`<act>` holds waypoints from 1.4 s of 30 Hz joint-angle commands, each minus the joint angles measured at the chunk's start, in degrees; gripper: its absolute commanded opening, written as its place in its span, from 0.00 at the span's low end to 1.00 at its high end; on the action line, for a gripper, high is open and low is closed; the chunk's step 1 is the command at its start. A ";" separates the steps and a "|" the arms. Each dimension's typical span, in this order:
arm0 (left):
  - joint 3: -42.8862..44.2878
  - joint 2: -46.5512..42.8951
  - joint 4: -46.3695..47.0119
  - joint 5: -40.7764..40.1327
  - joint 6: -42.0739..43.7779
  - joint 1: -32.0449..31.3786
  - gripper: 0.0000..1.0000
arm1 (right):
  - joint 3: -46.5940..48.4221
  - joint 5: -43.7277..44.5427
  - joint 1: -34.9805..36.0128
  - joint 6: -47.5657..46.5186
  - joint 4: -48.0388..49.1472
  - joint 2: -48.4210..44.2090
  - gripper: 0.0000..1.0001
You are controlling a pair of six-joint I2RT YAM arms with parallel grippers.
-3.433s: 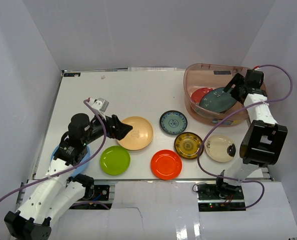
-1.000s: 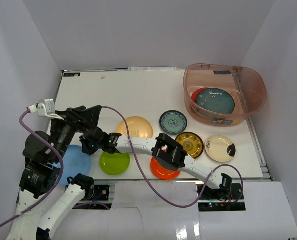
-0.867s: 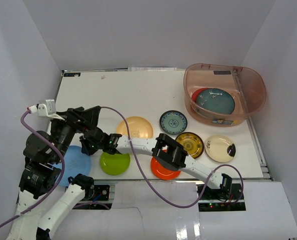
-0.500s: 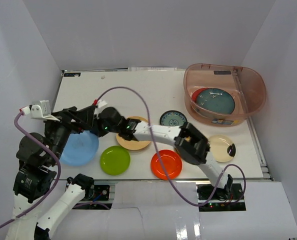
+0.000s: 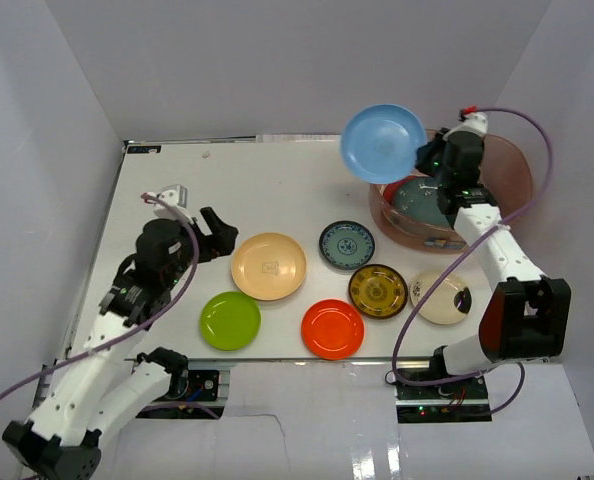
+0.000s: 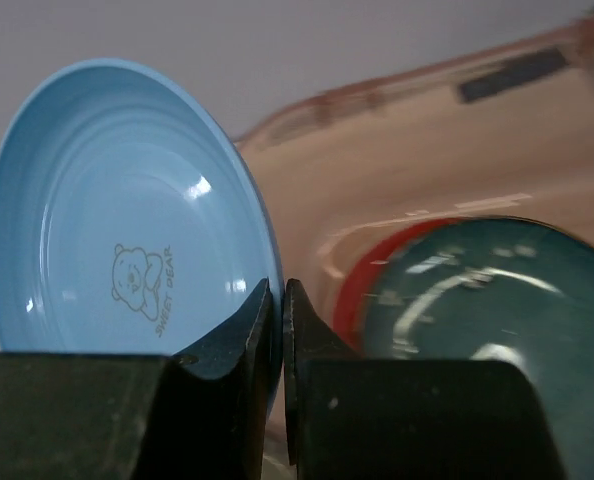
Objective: Place the plates into the plastic bin on the countertop
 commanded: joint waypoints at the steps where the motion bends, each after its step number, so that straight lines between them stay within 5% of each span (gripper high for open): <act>1: -3.49 7.33 2.25 2.28 -2.01 -0.23 0.93 | -2.96 -0.06 -8.60 -2.47 -5.31 -3.47 0.08; 9: -5.70 22.55 9.72 0.69 -3.24 -0.14 0.91 | -5.43 1.88 -20.31 -4.85 -5.93 0.91 0.10; 14: -5.87 31.08 14.55 1.64 -2.18 3.09 0.90 | -3.05 -5.24 -23.12 -3.88 -6.72 4.87 0.39; 17: -5.35 35.82 16.66 4.20 -2.54 5.12 0.90 | -2.61 -10.59 -23.21 -3.44 -6.72 2.60 0.67; 19: -4.12 39.43 16.58 5.34 -2.10 5.83 0.89 | -3.13 -15.95 -23.21 -2.83 -6.81 0.84 0.76; 24: -4.20 42.95 17.02 8.16 -2.19 7.77 0.80 | -13.23 -27.91 -20.85 1.04 0.82 -10.23 0.75; 28: -5.52 45.84 17.81 11.68 -2.27 8.21 0.68 | -21.76 -29.51 -10.43 1.40 3.21 -17.70 0.69; 36: -5.26 48.41 19.83 10.28 -4.03 8.56 0.00 | -25.03 -27.31 10.09 -3.61 2.52 -13.07 0.75; 42: -4.47 39.63 21.85 10.71 -3.86 8.56 0.00 | -17.05 -25.03 16.68 -8.54 -4.52 -3.58 0.98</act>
